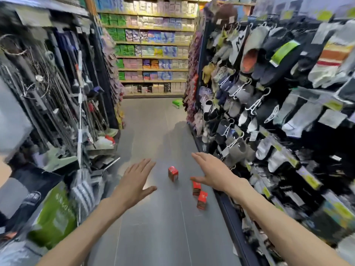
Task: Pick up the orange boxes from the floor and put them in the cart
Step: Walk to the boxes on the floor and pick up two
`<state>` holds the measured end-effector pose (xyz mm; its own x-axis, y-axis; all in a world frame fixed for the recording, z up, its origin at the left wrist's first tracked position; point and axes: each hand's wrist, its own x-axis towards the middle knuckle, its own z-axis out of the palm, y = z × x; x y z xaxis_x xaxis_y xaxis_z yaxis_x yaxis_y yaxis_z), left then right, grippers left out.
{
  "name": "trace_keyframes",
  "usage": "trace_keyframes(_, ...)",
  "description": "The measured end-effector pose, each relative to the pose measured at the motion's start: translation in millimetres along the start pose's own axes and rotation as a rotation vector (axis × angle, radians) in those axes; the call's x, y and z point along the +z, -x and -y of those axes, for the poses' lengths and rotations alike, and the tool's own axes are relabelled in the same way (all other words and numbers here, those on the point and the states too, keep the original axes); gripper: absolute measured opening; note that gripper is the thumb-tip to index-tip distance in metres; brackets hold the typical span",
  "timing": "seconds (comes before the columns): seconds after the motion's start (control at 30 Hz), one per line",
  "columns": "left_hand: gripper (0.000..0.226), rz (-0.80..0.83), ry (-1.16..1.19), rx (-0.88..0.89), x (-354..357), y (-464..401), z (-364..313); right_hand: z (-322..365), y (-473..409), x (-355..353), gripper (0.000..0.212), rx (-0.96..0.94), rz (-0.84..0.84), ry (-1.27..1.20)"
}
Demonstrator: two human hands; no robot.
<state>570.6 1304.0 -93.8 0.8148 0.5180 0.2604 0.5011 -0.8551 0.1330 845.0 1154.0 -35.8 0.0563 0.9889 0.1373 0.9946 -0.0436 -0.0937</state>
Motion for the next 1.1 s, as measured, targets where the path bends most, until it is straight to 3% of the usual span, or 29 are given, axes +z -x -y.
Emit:
trace_keyframes(0.37,0.082,0.019,0.027,0.12,84.2,-242.5,169.5,-120.5,-246.6,59.2,0.091,0.073,-0.035,0.005)
trace_keyframes(0.6,0.082,0.146,0.066,0.222,147.6,-404.6,236.5,-210.5,-355.4,108.4,0.086,0.193,-0.041,-0.029)
trace_keyframes(0.9,0.085,0.389,0.135,0.394,310.1,-565.5,290.8,-339.9,-421.6,228.4,0.086,0.455,0.052,-0.154)
trace_keyframes(1.1,0.095,0.513,0.215,0.338,444.7,-634.2,338.4,-412.5,-477.8,352.9,0.076,0.616,0.115,-0.313)
